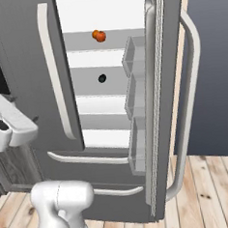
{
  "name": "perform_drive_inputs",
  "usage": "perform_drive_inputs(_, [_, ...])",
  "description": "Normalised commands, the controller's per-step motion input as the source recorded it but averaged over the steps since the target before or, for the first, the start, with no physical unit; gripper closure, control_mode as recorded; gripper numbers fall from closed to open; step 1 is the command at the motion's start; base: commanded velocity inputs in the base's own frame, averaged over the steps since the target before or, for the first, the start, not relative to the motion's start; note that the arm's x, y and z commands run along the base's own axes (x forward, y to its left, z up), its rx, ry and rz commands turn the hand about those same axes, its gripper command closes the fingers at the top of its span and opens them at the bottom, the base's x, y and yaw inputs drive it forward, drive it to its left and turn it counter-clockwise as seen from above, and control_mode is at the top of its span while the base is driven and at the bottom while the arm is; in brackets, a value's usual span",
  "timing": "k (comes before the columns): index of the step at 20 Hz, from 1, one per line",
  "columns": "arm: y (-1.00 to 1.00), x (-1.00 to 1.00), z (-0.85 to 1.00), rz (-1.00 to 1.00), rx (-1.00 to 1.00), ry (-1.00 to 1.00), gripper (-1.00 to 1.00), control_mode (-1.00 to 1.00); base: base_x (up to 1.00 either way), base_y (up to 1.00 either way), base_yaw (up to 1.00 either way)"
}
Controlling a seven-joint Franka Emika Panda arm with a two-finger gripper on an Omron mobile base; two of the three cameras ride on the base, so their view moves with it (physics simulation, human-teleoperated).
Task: Place the apple in the correct fridge rack based on whether it is a fruit or vegetable. Finally, close the fridge door.
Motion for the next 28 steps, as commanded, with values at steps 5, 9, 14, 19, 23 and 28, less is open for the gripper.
perform_drive_inputs(5, [-0.68,-0.6,0.36,0.0,0.59,-0.01,-1.0,-1.0,0.0,0.0,0.0])
perform_drive_inputs(9, [-0.59,-0.63,0.07,0.0,0.49,0.0,-1.0,-1.0,0.0,0.0,0.0])
perform_drive_inputs(14, [-0.64,-0.57,-0.02,0.07,0.3,0.06,-1.0,-1.0,0.0,0.0,0.0])
perform_drive_inputs(19, [-0.54,-0.32,-0.43,0.08,0.12,-0.01,-1.0,-1.0,0.0,0.0,0.0])
perform_drive_inputs(23, [-0.37,-0.03,-0.69,0.0,0.1,-0.14,-1.0,-1.0,0.0,0.0,0.0])
perform_drive_inputs(28, [-0.82,0.33,-0.16,0.0,0.22,-0.03,-1.0,-1.0,0.0,0.0,0.0])
